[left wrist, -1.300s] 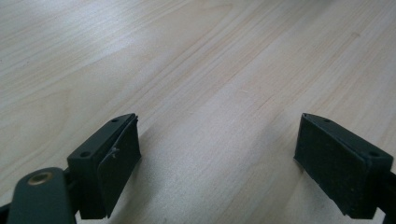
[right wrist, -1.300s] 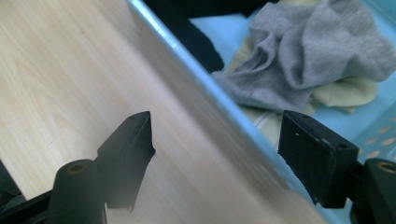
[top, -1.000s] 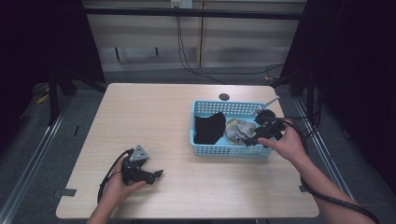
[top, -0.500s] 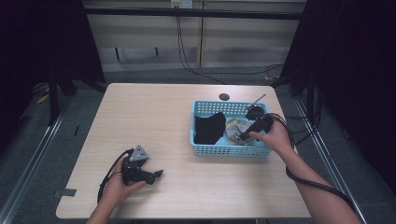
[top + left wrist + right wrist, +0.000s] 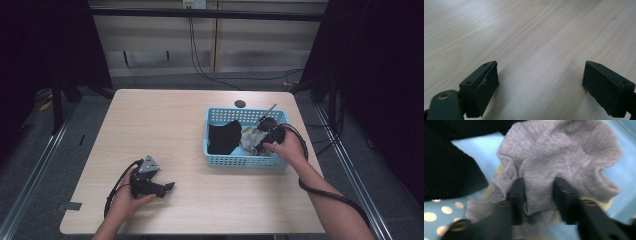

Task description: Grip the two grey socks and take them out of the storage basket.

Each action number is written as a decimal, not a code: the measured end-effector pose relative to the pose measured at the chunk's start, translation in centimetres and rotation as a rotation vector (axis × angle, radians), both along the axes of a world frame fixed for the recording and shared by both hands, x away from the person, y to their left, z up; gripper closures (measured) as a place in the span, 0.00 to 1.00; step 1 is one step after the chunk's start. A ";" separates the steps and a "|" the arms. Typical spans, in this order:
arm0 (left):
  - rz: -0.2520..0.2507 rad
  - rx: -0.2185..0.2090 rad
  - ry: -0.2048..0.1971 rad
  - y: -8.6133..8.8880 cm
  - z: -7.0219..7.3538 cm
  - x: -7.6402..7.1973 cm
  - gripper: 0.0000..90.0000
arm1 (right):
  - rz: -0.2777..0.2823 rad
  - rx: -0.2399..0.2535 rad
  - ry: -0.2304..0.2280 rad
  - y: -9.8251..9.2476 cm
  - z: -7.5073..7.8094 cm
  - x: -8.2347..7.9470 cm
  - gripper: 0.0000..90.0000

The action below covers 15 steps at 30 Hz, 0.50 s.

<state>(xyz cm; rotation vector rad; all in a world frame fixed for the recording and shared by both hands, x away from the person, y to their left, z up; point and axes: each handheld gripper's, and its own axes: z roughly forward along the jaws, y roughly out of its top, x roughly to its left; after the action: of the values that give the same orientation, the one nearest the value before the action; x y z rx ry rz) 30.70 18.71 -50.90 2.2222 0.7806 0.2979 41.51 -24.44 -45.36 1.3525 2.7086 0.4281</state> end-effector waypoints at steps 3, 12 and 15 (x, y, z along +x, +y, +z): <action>0.000 0.000 0.000 0.0 0.0 0.0 0.14 | -0.007 0.017 0.005 -0.4 0.3 -0.1 0.92; 0.000 -0.001 0.000 0.0 0.0 0.0 0.14 | -0.001 0.036 -0.020 -1.6 2.6 -0.7 0.95; -0.001 0.003 -0.004 0.0 0.0 0.0 0.14 | 0.009 0.043 -0.033 -2.0 3.8 -1.1 0.95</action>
<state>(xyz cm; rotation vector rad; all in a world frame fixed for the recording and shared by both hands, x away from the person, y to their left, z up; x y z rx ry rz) 30.71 18.72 -50.88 2.2244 0.7775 0.3027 40.44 -26.42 -41.56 1.3327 2.6951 0.5081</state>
